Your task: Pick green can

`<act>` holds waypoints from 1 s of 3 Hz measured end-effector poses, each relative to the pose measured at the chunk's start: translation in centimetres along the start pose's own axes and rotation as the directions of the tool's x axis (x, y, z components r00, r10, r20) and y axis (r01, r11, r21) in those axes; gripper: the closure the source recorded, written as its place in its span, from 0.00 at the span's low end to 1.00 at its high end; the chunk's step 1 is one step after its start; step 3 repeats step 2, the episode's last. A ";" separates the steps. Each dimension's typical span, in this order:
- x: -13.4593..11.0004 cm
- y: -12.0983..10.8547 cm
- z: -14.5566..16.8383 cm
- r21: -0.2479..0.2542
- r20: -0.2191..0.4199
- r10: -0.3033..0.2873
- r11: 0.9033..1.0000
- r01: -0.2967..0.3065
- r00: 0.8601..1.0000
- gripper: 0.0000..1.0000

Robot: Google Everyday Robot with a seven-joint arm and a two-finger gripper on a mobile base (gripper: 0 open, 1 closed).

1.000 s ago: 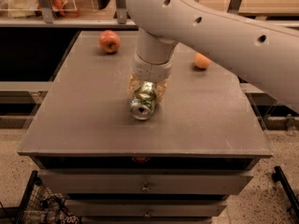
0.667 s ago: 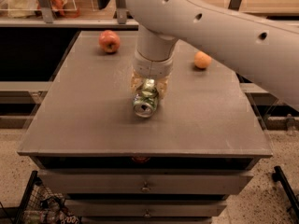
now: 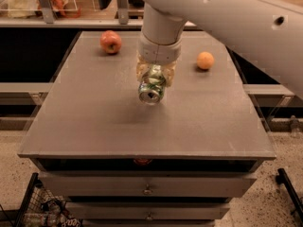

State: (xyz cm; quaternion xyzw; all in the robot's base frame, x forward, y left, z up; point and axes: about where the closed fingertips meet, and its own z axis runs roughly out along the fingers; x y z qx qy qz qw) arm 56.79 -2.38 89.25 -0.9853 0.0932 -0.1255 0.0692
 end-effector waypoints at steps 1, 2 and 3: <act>1.9 0.0 -3.1 0.002 -0.042 -0.005 1.000 0.005 0.999 1.00; 2.3 0.0 -3.7 0.004 -0.048 -0.004 1.000 0.005 0.999 1.00; 2.3 0.0 -3.7 0.004 -0.048 -0.004 1.000 0.005 0.999 1.00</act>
Offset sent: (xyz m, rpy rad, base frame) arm 0.0142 -0.0134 0.0524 -0.0086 -0.0590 -0.0062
